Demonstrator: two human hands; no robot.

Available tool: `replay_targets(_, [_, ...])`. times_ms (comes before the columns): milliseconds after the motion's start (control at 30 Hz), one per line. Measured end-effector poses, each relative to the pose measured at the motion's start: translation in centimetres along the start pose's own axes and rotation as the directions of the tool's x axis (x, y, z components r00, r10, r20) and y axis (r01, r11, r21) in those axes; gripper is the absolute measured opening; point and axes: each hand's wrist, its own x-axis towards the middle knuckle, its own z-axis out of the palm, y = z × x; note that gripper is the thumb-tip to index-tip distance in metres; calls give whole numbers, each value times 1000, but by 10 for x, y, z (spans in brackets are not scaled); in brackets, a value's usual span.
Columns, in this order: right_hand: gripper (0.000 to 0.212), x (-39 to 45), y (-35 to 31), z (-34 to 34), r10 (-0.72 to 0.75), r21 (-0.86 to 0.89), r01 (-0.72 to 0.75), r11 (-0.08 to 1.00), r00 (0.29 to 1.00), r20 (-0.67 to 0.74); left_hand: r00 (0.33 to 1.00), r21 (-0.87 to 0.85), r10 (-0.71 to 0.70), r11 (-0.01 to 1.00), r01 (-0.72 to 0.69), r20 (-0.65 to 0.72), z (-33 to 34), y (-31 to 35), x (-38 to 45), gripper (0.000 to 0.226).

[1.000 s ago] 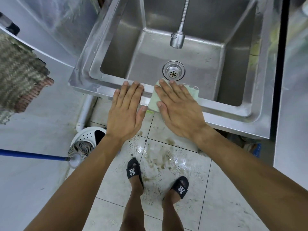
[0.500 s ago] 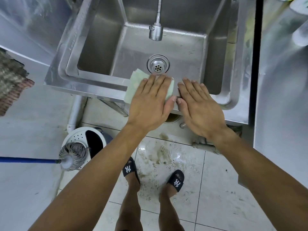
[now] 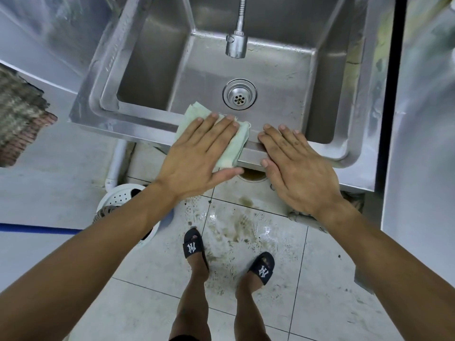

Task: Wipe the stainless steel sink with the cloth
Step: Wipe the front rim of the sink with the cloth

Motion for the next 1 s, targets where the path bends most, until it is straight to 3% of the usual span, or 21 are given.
replay_targets(133, [56, 0, 0, 0, 2, 9, -2, 1000, 1000, 3, 988, -73, -146, 986, 149, 48, -3, 28, 39, 75])
replay_targets(233, [55, -1, 2, -1, 6, 19, -6, 1000, 1000, 10, 997, -118, -61, 991, 66, 46, -3, 19, 18, 67])
replay_targets(333, [55, -1, 1, -2, 10, 33, -10, 999, 1000, 12, 997, -100, -24, 994, 31, 73, -6, -33, -21, 62])
replay_targets(433, [54, -1, -2, -1, 34, 33, -34, 999, 999, -1, 987, -68, -115, 990, 123, 113, -11, -79, -44, 64])
replay_targets(567, [55, 3, -14, 2, 106, 9, -106, 994, 994, -20, 958, -70, -281, 956, 284, 54, -4, -22, -22, 71])
replay_targets(667, [57, 7, -21, 2, 142, 6, -142, 990, 989, -29, 978, -104, -201, 973, 206, 52, -2, 0, -17, 70])
replay_targets(800, [56, 17, -32, 1, 127, 17, -127, 992, 992, -9, 993, -75, -110, 991, 114, 53, -2, -54, -37, 66])
replay_targets(933, [57, 41, -60, 5, 77, 36, -78, 996, 997, 22, 960, -49, -276, 959, 278, 49, -4, -120, -66, 66])
replay_targets(1000, [57, 55, -77, 9, 87, 38, -87, 995, 996, 1, 921, -83, -390, 917, 389, 2, -5, -119, -63, 71])
